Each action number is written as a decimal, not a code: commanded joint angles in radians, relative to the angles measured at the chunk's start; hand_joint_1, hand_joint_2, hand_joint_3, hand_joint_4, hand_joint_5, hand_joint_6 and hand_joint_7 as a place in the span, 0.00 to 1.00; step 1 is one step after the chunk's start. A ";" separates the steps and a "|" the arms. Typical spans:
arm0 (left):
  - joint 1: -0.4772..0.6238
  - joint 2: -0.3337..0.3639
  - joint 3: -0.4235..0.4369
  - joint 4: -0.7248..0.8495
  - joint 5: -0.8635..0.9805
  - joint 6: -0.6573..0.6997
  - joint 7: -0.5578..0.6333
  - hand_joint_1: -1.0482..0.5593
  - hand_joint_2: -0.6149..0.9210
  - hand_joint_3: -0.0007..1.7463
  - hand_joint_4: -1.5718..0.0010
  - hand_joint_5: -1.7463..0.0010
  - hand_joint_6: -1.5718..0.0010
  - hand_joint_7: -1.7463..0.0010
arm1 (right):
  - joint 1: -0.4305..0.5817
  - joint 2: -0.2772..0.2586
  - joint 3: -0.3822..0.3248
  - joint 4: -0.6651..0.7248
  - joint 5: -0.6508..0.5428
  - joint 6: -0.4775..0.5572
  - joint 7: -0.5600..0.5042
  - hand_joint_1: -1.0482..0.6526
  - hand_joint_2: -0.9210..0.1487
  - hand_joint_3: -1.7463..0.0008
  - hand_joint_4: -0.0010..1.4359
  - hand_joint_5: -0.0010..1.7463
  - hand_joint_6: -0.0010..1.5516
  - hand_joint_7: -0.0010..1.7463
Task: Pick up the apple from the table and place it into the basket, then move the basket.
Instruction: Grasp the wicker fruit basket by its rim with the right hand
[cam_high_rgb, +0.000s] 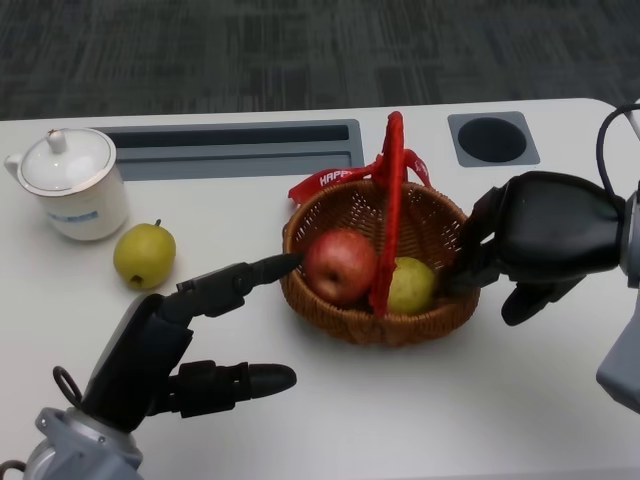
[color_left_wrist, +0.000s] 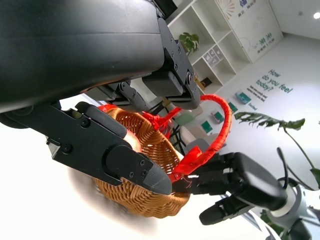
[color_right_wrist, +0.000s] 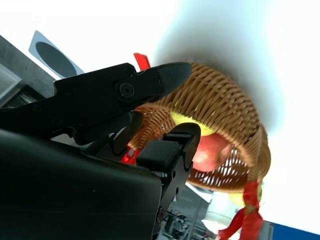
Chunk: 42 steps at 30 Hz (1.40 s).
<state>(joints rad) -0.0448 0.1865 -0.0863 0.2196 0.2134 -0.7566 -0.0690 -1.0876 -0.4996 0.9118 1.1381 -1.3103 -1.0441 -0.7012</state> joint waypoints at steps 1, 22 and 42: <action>0.007 -0.004 0.010 -0.011 0.010 0.008 0.024 0.36 0.89 0.00 0.59 0.98 0.59 0.99 | -0.021 0.026 0.058 0.010 -0.035 0.028 -0.056 0.17 0.00 0.95 0.56 0.00 0.44 0.00; 0.027 -0.032 0.018 -0.029 0.035 0.001 0.075 0.33 0.90 0.00 0.56 0.99 0.57 0.99 | -0.016 0.152 0.086 0.192 0.136 0.129 0.213 0.30 0.04 1.00 0.62 0.03 0.46 0.01; 0.057 -0.043 0.045 -0.053 0.038 -0.011 0.109 0.30 0.93 0.00 0.49 0.97 0.57 1.00 | 0.045 0.161 -0.049 0.132 0.367 0.152 0.580 0.47 0.00 0.99 0.57 0.90 0.60 0.00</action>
<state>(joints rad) 0.0063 0.1379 -0.0516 0.1802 0.2530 -0.7558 0.0191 -1.0717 -0.3216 0.8481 1.2597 -0.9189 -0.9150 -0.1342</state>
